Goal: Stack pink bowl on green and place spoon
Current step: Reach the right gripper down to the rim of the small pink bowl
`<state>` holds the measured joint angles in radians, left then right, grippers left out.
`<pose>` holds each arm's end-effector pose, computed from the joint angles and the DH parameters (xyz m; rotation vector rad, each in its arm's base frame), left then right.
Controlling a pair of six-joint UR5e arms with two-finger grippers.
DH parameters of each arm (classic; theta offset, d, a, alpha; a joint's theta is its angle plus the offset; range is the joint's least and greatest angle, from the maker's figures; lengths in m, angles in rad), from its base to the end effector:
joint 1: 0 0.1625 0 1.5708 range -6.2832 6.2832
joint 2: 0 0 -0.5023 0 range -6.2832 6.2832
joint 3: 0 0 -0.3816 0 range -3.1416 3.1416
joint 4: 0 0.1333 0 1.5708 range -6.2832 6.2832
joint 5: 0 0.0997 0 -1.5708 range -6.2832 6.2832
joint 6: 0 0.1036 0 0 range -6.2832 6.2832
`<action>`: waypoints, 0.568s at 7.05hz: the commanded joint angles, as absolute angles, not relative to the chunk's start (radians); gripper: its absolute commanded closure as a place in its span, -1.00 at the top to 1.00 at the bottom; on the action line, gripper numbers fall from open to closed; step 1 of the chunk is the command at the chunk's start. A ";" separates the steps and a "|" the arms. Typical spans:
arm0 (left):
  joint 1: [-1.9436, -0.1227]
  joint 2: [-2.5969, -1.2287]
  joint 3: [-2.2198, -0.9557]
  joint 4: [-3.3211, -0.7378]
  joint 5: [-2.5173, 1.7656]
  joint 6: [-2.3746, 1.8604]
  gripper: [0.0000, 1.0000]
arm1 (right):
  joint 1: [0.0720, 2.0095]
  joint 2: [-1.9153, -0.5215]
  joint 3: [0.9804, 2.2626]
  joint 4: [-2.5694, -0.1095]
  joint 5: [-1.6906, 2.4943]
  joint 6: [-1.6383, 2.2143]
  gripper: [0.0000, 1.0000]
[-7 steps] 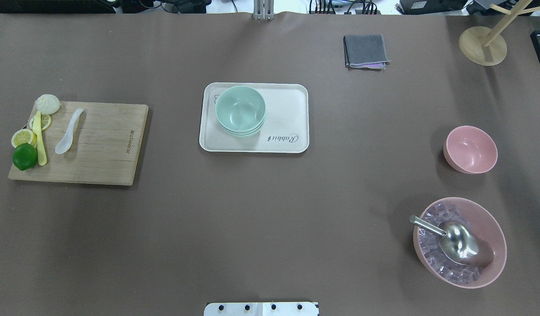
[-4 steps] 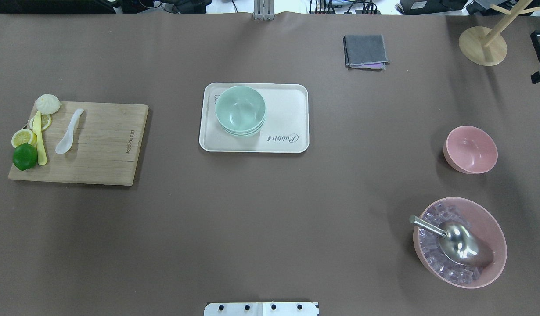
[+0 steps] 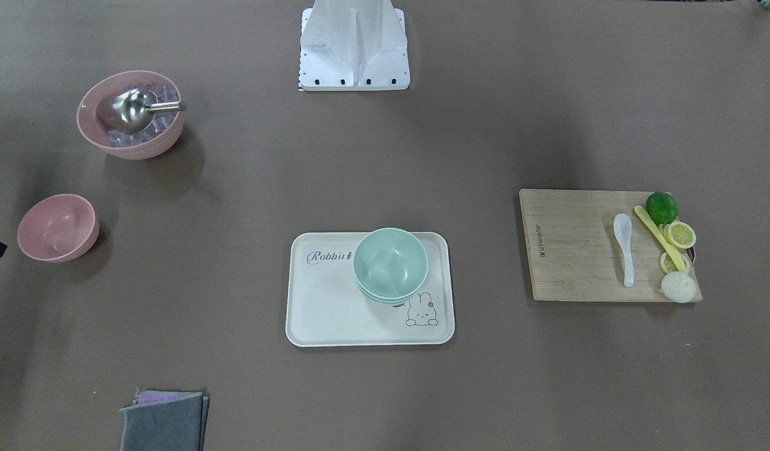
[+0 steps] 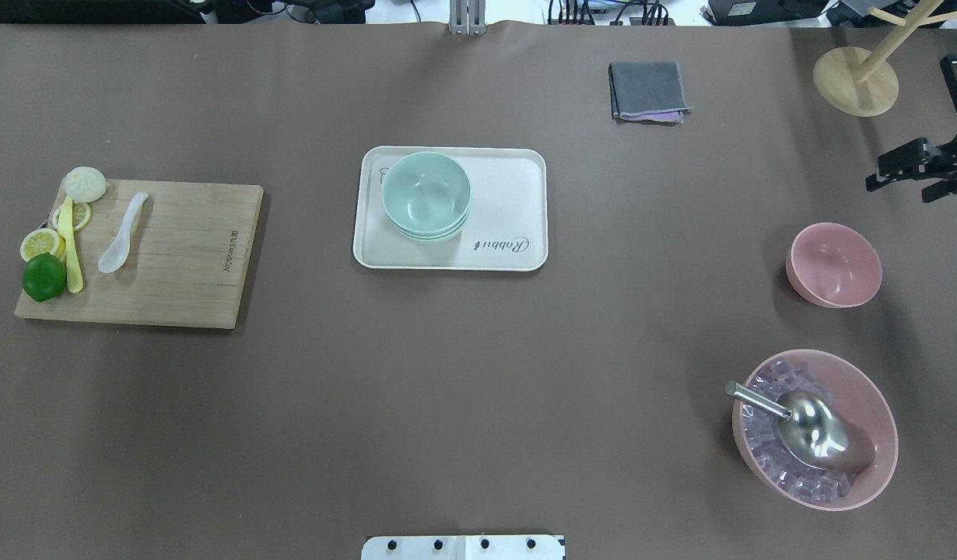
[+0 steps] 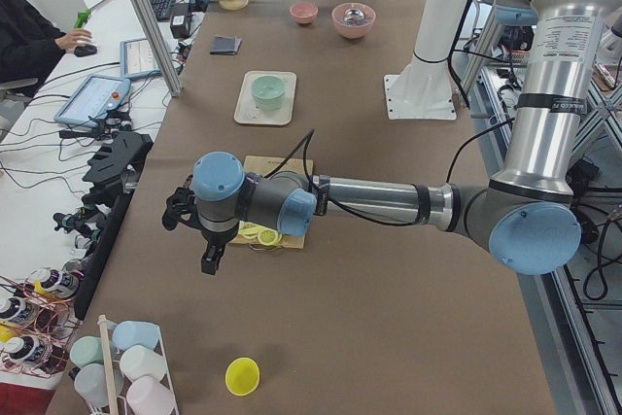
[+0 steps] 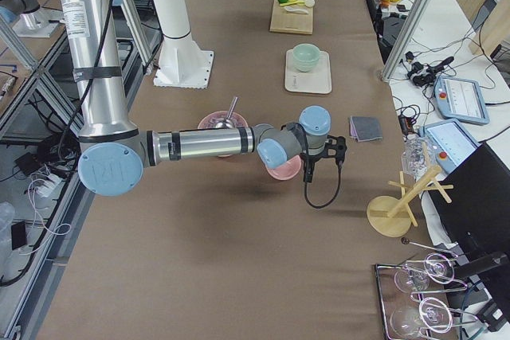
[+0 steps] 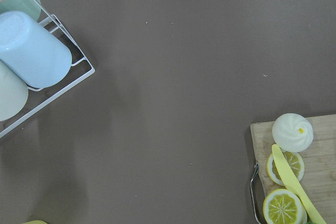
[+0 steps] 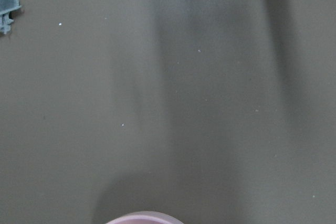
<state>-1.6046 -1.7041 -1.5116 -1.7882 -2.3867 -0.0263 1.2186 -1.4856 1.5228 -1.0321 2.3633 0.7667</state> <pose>-0.0768 -0.5609 0.6714 0.2780 0.8086 0.0625 -0.1329 -0.5342 0.6555 0.0533 -0.9407 0.1553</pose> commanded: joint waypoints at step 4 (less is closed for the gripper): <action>-1.605 -1.703 -1.508 -1.787 -2.416 -0.034 0.97 | 1.129 -1.546 1.514 -0.976 2.349 0.807 0.71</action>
<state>-1.6045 -1.7029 -1.5087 -1.7871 -2.4121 -0.0327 1.1391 -1.5372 1.5154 -0.9761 2.3514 0.8076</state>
